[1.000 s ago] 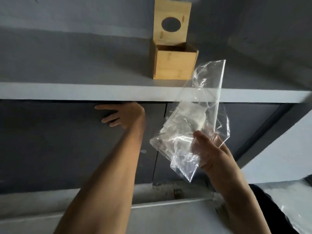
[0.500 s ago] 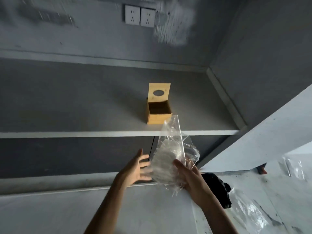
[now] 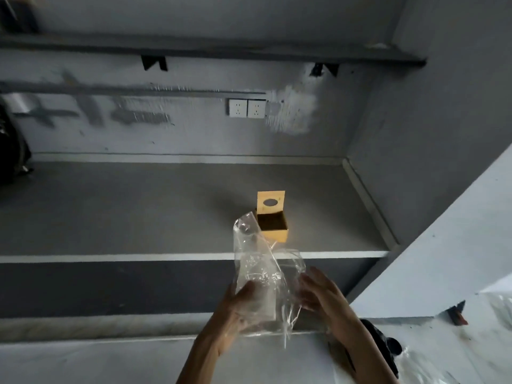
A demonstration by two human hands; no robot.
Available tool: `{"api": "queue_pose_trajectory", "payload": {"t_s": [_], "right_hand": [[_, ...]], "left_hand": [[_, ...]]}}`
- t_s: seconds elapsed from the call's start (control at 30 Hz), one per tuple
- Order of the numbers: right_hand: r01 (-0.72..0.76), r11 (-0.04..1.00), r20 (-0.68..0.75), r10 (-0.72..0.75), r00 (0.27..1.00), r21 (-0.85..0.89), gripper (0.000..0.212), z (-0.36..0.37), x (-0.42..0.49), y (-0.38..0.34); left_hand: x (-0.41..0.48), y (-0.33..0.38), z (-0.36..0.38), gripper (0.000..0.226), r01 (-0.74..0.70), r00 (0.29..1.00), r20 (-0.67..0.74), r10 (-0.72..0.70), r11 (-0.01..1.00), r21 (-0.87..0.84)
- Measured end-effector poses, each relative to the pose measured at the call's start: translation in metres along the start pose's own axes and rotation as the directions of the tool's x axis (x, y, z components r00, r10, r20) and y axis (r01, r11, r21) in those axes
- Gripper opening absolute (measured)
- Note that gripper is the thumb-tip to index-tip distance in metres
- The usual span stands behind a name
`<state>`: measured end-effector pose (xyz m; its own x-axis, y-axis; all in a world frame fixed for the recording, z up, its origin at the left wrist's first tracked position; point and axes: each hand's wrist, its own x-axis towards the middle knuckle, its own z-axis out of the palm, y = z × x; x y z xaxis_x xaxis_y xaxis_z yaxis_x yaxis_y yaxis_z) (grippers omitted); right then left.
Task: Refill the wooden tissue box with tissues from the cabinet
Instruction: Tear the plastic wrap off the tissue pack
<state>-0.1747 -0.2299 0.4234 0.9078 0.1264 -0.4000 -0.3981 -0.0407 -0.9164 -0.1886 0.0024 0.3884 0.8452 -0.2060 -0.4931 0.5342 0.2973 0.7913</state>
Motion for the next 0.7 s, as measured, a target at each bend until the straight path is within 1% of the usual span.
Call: {"api": "queue_pose_trajectory", "payload": {"t_s": [0.03, 0.07, 0.1, 0.13, 0.17, 0.2, 0.23, 0.27, 0.3, 0.33, 0.37, 0.4, 0.43, 0.47, 0.5, 0.53, 0.57, 0.6, 0.63, 0.67, 0.7], "right_hand": [[0.067, 0.996, -0.106, -0.073, 0.992, -0.062, 0.069, -0.01, -0.001, -0.004], [0.149, 0.98, -0.178, -0.172, 0.969, -0.134, 0.068, -0.019, -0.003, -0.011], [0.236, 0.95, -0.189, -0.275, 0.943, -0.203, 0.07, -0.027, -0.004, -0.024], [0.305, 0.921, -0.156, -0.347, 0.925, -0.242, 0.073, -0.035, -0.004, -0.041], [0.339, 0.889, -0.094, -0.383, 0.919, -0.308, 0.076, -0.042, -0.003, -0.061], [0.363, 0.846, -0.03, -0.406, 0.914, -0.39, 0.081, -0.048, 0.001, -0.081], [0.373, 0.774, 0.023, -0.422, 0.906, -0.511, 0.085, -0.052, 0.007, -0.096], [0.378, 0.707, 0.054, -0.435, 0.899, -0.598, 0.083, -0.054, 0.013, -0.107], [0.379, 0.656, 0.054, -0.459, 0.887, -0.653, 0.073, -0.058, 0.019, -0.115], [0.379, 0.623, 0.033, -0.493, 0.869, -0.684, 0.058, -0.065, 0.026, -0.12], [0.374, 0.62, -0.008, -0.523, 0.852, -0.69, 0.041, -0.073, 0.033, -0.123], [0.368, 0.655, -0.063, -0.537, 0.841, -0.66, 0.025, -0.087, 0.042, -0.123], [0.374, 0.732, -0.11, -0.518, 0.848, -0.569, 0.011, -0.102, 0.049, -0.121], [0.376, 0.818, -0.12, -0.467, 0.876, -0.436, 0.002, -0.117, 0.054, -0.118], [0.35, 0.883, -0.091, -0.394, 0.915, -0.312, 0.008, -0.132, 0.058, -0.116], [0.28, 0.928, -0.03, -0.295, 0.955, -0.244, 0.014, -0.145, 0.06, -0.11], [0.182, 0.959, 0.042, -0.177, 0.983, -0.219, 0.022, -0.155, 0.063, -0.1], [0.081, 0.974, 0.104, -0.06, 0.993, -0.21, 0.032, -0.163, 0.067, -0.089], [-0.006, 0.984, 0.166, 0.036, 0.986, -0.179, 0.039, -0.173, 0.074, -0.077], [-0.079, 0.988, 0.221, 0.107, 0.969, -0.13, 0.044, -0.181, 0.085, -0.067], [-0.131, 0.988, 0.262, 0.147, 0.954, -0.079, 0.046, -0.187, 0.094, -0.062]], "left_hand": [[0.003, -0.001, 0.006, 0.065, -0.02, 1.0, 0.001, 0.02, 1.0, 0.024], [0.004, 0.001, 0.014, 0.048, -0.012, 1.0, 0.017, 0.012, 0.999, 0.034], [0.008, 0.003, 0.017, 0.035, -0.009, 0.999, 0.039, 0.006, 0.998, 0.069], [0.01, 0.014, 0.028, 0.028, -0.013, 0.998, 0.07, 0.004, 0.991, 0.132], [0.016, 0.024, 0.034, 0.029, -0.016, 0.993, 0.12, -0.008, 0.981, 0.191], [0.024, 0.035, 0.044, 0.036, -0.017, 0.982, 0.188, -0.034, 0.965, 0.263], [0.031, 0.044, 0.052, 0.042, -0.011, 0.966, 0.25, -0.073, 0.948, 0.319], [0.036, 0.052, 0.061, 0.042, 0.0, 0.952, 0.287, -0.107, 0.938, 0.347], [0.044, 0.056, 0.069, 0.04, 0.018, 0.941, 0.312, -0.129, 0.942, 0.334], [0.053, 0.059, 0.078, 0.038, 0.035, 0.934, 0.327, -0.145, 0.947, 0.32], [0.063, 0.057, 0.081, 0.039, 0.051, 0.92, 0.354, -0.165, 0.949, 0.31], [0.07, 0.06, 0.089, 0.044, 0.059, 0.908, 0.384, -0.171, 0.956, 0.286], [0.081, 0.058, 0.089, 0.049, 0.071, 0.905, 0.391, -0.167, 0.966, 0.248], [0.087, 0.057, 0.092, 0.054, 0.101, 0.905, 0.386, -0.18, 0.971, 0.217], [0.097, 0.055, 0.092, 0.058, 0.14, 0.91, 0.359, -0.205, 0.97, 0.199], [0.101, 0.057, 0.093, 0.061, 0.165, 0.912, 0.344, -0.223, 0.968, 0.19], [0.108, 0.054, 0.091, 0.057, 0.19, 0.912, 0.335, -0.237, 0.967, 0.167], [0.115, 0.051, 0.089, 0.052, 0.22, 0.912, 0.321, -0.255, 0.965, 0.14], [0.124, 0.048, 0.086, 0.052, 0.239, 0.904, 0.336, -0.265, 0.964, 0.116], [0.128, 0.053, 0.091, 0.052, 0.269, 0.897, 0.336, -0.287, 0.958, 0.098], [0.131, 0.059, 0.102, 0.044, 0.276, 0.909, 0.292, -0.299, 0.954, 0.117]]}}
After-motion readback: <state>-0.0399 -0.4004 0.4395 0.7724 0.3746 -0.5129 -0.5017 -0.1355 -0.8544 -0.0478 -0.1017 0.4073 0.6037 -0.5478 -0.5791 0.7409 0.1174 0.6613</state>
